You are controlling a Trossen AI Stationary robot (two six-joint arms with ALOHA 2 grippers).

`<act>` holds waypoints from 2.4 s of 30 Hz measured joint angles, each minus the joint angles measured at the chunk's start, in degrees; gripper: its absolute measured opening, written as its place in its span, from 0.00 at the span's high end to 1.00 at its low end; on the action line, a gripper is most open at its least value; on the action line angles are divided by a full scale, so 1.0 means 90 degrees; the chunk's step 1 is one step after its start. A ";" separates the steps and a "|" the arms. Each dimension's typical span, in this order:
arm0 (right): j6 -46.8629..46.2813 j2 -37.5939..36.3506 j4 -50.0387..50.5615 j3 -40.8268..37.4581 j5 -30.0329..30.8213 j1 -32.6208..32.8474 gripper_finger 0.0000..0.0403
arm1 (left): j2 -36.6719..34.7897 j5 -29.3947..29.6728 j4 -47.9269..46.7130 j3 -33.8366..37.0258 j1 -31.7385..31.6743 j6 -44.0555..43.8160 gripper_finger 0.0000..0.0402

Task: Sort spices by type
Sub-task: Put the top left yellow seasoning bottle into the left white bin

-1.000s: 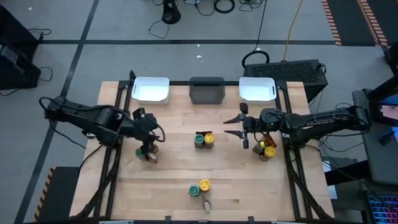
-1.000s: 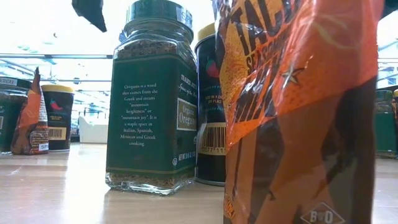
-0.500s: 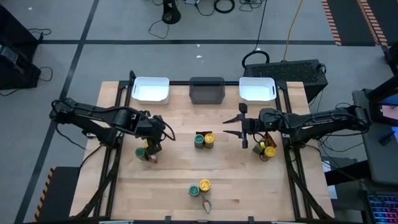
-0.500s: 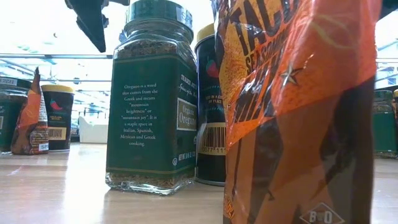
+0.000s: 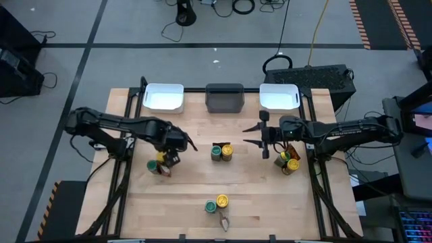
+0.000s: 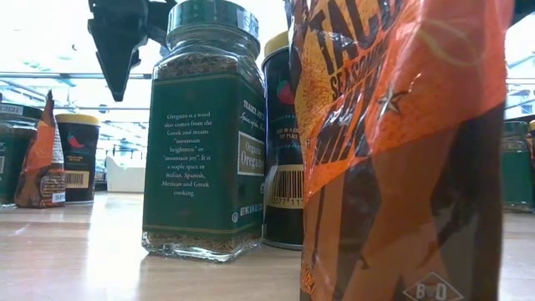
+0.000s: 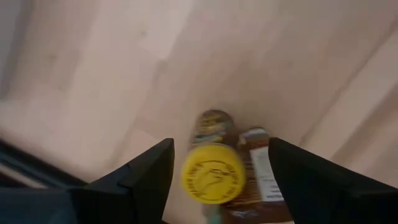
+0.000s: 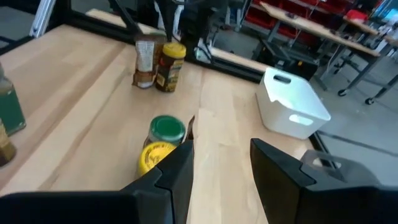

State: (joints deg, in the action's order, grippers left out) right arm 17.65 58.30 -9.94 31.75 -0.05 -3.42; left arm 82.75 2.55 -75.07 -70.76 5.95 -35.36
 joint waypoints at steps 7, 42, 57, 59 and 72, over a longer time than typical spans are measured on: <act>-0.0058 0.0000 0.0356 0.0000 -0.0003 0.0000 0.65 | 0.0198 -0.0093 -0.0164 0.0000 -0.0002 -0.0201 0.34; -0.0075 0.0002 0.0611 0.0000 -0.0005 0.0001 0.65 | -0.1151 0.0086 0.1606 0.2413 0.0591 -0.1195 0.34; -0.0053 0.0002 0.0610 0.0000 -0.0003 0.0000 0.65 | -0.1145 0.0059 0.1671 0.2509 0.0593 -0.1015 0.39; -0.0053 0.0002 0.0610 0.0000 -0.0003 0.0000 0.65 | -0.1145 0.0061 0.1668 0.2509 0.0593 -0.0978 0.41; -0.0168 0.0002 0.0607 0.0000 0.0000 0.0002 0.65 | -0.1166 0.0102 0.1644 0.2413 0.0191 -0.0210 0.41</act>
State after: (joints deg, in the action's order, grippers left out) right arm 16.14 58.33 -4.47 31.75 -0.05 -3.40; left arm 72.25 3.46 -60.27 -49.05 7.67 -37.25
